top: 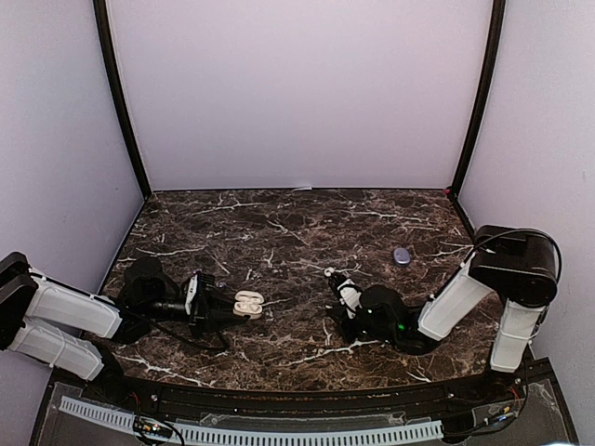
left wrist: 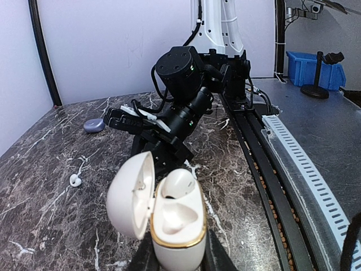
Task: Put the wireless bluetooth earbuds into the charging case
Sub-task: Pick up the left earbud from the center of the board, then insert the left earbud into the left side groove of the charging case.
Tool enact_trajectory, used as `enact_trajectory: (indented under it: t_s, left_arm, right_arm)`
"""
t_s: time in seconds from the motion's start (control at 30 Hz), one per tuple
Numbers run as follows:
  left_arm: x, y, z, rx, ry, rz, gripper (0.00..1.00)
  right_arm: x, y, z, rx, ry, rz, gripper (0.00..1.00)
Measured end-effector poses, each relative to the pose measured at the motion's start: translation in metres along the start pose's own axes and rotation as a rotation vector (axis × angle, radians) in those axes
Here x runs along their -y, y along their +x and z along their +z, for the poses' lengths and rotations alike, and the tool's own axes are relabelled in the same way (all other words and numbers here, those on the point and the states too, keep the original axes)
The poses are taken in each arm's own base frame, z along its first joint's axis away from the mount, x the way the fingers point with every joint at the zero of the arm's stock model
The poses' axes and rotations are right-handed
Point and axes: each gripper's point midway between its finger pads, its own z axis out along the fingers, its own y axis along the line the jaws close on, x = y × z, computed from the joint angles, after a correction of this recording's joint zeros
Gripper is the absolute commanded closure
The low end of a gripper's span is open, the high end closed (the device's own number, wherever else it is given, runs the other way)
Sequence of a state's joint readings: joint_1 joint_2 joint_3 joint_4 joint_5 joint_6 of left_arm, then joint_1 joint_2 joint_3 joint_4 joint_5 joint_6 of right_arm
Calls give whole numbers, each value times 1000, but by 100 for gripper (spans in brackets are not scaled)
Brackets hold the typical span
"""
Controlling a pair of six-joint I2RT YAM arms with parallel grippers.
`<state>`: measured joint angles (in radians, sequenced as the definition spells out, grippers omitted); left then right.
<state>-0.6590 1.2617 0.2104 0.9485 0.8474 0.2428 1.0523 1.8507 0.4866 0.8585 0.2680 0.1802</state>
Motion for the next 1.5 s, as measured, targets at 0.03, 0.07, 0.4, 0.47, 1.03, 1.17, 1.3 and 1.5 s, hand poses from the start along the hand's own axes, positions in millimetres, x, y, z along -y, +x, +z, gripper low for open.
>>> enact_trajectory:
  t_s: [0.03, 0.07, 0.4, 0.47, 1.03, 1.17, 1.3, 1.5]
  left_arm:
    - [0, 0, 0, 0, 0, 0, 90]
    - [0, 0, 0, 0, 0, 0, 90]
    - [1, 14, 2, -38, 11, -18, 90]
    - [2, 16, 2, -43, 13, -22, 90]
    - [1, 16, 10, -62, 43, 8, 90]
    - [5, 22, 15, -78, 62, 3, 90]
    - [7, 26, 20, -100, 82, -4, 90]
    - [6, 23, 27, -105, 96, 5, 90]
  right_arm:
    - [0, 0, -1, -3, 0, -2, 97]
    - [0, 0, -1, -5, 1, -3, 97]
    - [0, 4, -10, -65, -8, -38, 100]
    - [-1, 4, -12, -75, -17, -44, 100]
    - [-26, -25, -38, -39, -176, -106, 100]
    - [-36, -46, -50, 22, -238, -123, 100]
    - [-45, -58, -61, 56, -291, -145, 100]
    - [-54, -64, -75, 66, -349, -195, 100]
